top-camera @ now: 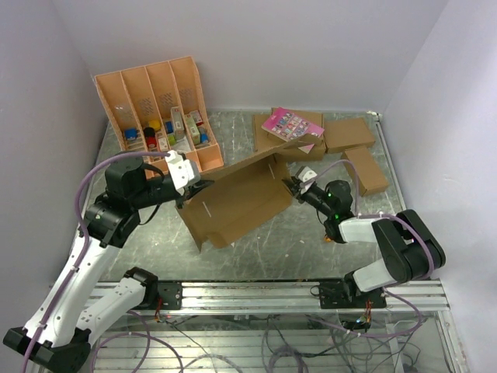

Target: Fold the paper box

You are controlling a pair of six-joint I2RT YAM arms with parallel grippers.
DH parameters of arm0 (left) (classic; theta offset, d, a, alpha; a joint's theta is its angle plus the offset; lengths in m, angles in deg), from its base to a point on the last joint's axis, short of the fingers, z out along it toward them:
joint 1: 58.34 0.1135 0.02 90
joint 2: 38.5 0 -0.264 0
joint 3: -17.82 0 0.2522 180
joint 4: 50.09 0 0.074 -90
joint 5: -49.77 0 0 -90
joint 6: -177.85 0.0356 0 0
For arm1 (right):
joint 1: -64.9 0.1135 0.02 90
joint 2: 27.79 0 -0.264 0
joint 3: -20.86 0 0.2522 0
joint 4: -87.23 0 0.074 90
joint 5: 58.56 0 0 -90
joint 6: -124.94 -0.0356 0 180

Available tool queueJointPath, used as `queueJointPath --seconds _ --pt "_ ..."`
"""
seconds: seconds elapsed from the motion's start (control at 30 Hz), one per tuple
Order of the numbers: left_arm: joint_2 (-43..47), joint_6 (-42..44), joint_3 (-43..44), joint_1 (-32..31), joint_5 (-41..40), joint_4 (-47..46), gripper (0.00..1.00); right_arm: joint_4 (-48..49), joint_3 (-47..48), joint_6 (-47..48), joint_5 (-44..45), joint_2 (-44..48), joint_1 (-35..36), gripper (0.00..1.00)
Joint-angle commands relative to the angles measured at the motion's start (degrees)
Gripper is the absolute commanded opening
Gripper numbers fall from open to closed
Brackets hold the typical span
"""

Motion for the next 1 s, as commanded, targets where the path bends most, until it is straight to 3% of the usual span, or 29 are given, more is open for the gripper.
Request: queueJointPath --seconds 0.0,0.27,0.5,0.73,0.97 --pt "0.59 -2.32 -0.57 -0.23 4.39 -2.22 0.07 -9.39 2.0 3.74 -4.83 1.39 0.32 0.15" --pt "1.11 -1.89 -0.47 -0.23 4.76 -1.23 0.07 -21.98 4.69 9.37 -7.72 4.54 -0.4 0.21" --pt "0.87 -1.18 -0.23 -0.23 4.48 -0.98 0.07 -31.62 10.37 8.99 -6.28 5.39 -2.68 0.29" --pt "0.61 -1.49 0.75 -0.23 4.6 -1.64 0.07 -32.25 12.89 8.18 -4.91 5.95 -2.95 0.36" --pt "0.0 -0.87 2.05 -0.23 4.4 -0.89 0.07 -32.26 15.8 6.65 -4.8 6.18 -3.04 0.37"
